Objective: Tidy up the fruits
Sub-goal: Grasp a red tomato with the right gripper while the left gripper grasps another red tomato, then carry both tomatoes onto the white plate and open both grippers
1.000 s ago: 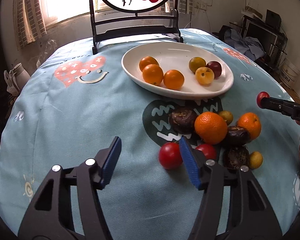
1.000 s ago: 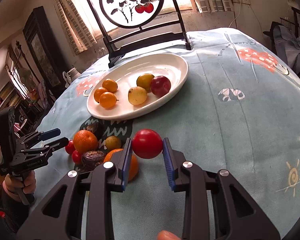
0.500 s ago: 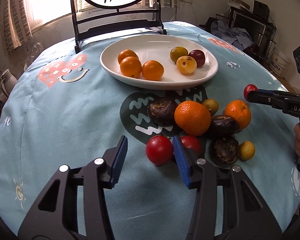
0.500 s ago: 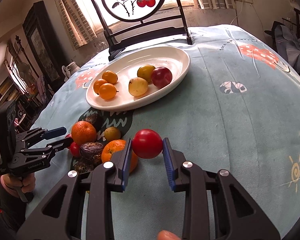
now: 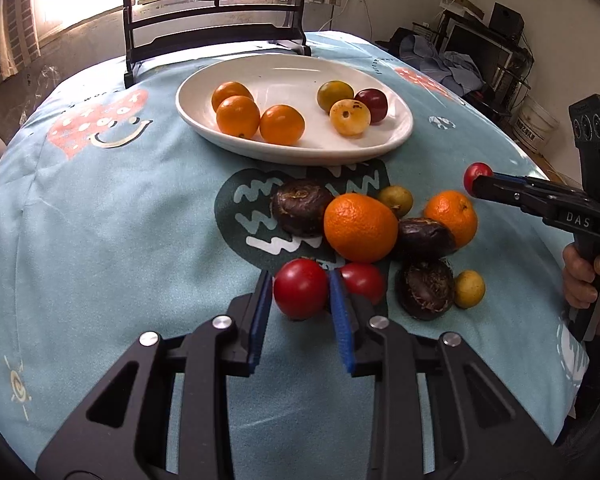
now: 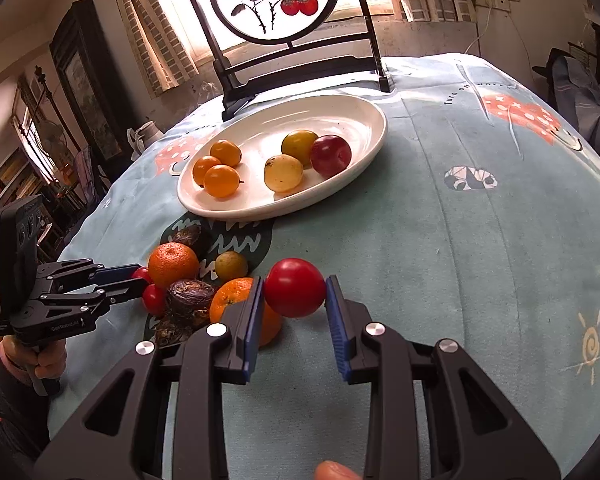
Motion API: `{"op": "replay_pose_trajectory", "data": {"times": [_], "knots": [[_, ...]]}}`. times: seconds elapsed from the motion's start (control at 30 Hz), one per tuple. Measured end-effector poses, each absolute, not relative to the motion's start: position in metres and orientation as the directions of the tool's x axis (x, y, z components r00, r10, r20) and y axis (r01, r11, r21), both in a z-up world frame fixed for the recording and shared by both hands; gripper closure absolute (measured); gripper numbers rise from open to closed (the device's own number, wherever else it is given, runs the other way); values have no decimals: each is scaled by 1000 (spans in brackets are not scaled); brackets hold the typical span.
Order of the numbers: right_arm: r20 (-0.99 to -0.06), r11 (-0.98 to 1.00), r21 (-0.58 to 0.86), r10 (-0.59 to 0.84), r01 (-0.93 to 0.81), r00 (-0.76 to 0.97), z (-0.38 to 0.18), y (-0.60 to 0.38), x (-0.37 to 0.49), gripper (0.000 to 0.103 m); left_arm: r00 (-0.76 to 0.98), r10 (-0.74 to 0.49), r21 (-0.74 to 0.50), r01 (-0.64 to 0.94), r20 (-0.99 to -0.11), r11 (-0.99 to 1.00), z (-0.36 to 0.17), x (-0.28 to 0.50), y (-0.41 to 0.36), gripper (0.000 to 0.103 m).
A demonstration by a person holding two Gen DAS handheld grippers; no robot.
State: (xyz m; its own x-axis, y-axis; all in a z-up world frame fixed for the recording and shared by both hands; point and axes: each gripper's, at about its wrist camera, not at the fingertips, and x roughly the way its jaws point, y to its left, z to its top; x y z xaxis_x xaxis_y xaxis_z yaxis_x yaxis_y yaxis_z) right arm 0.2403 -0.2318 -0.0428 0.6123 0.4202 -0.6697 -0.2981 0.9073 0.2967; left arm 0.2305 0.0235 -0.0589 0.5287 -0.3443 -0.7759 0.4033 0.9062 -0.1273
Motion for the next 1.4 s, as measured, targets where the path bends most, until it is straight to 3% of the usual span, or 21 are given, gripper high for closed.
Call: {"op": "replay_pose_trajectory", "data": {"times": [0.07, 0.17, 0.23, 0.3, 0.4, 0.6, 0.9, 1.4], "knots": [[-670, 907, 295, 421, -301, 612, -43, -231, 240, 72, 519, -351, -148, 393, -780, 908, -60, 237, 23, 73], [-670, 908, 294, 419, -299, 613, -43, -232, 240, 72, 514, -331, -178, 325, -792, 929, -65, 249, 28, 54], [-667, 908, 294, 420, -300, 616, -42, -232, 239, 72, 506, -343, -199, 317, -792, 927, -65, 248, 31, 56], [-665, 908, 293, 419, -300, 618, -42, -232, 238, 72, 503, -355, -203, 332, -788, 921, -64, 240, 31, 66], [-665, 908, 293, 420, -300, 618, -42, -232, 238, 72, 497, -369, -210, 346, -786, 914, -63, 229, 30, 74], [-662, 907, 294, 421, -302, 620, -41, -233, 237, 72, 449, -398, -270, 324, -800, 907, -68, 243, 31, 74], [-653, 905, 287, 425, -315, 626, -39, -231, 235, 72, 496, -351, -222, 301, -794, 927, -65, 232, 26, 75], [-621, 875, 261, 476, -408, 623, -21, -205, 237, 72, 580, -388, -268, 285, -717, 920, -29, 234, 34, 75]]}}
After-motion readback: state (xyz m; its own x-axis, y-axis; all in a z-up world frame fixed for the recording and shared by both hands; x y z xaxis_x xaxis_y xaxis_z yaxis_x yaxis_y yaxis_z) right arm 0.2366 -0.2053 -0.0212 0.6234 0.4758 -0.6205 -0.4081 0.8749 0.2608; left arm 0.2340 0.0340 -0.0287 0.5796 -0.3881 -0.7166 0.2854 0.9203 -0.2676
